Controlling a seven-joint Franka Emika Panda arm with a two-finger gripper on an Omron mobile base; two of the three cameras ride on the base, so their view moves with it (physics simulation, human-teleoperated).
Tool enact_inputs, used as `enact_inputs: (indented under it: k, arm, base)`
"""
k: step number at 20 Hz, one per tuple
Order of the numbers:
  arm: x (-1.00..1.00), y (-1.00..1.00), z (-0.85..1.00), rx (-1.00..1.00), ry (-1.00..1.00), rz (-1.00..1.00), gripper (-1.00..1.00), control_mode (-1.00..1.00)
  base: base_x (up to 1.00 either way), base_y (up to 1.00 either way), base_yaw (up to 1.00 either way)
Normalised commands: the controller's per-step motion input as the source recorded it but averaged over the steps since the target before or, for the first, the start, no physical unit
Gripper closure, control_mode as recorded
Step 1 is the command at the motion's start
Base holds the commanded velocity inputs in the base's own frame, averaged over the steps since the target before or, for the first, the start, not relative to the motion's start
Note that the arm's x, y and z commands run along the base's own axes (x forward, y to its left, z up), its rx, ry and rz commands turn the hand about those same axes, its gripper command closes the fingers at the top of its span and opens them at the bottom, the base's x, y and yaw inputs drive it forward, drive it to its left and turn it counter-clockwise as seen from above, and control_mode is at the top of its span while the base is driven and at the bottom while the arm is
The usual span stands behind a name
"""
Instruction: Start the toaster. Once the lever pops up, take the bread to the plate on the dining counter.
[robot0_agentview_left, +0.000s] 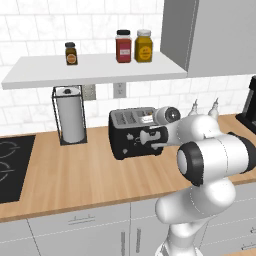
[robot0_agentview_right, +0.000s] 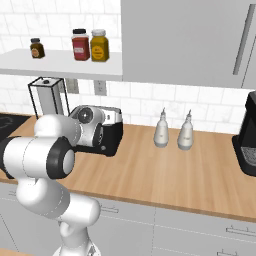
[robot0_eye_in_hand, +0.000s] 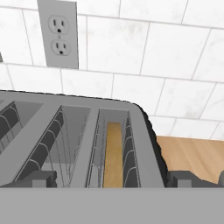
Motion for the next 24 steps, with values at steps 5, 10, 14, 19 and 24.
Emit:
enact_inputs:
  k: [5,10,14,19,24]
  arm:
    - [0.00,0.00,0.00,0.00,0.00,0.00,-1.00,-1.00]
    - [0.00,0.00,0.00,0.00,0.00,0.00,-1.00,-1.00]
    - [0.00,0.00,0.00,0.00,0.00,0.00,-1.00,-1.00]
    - [0.00,0.00,0.00,0.00,0.00,0.00,-1.00,-1.00]
    - [0.00,0.00,0.00,0.00,0.00,0.00,-1.00,-1.00]
  base:
    - [0.00,0.00,0.00]
    - [0.00,0.00,0.00]
    - [0.00,0.00,0.00]
    - [0.00,0.00,0.00]
    - [0.00,0.00,0.00]
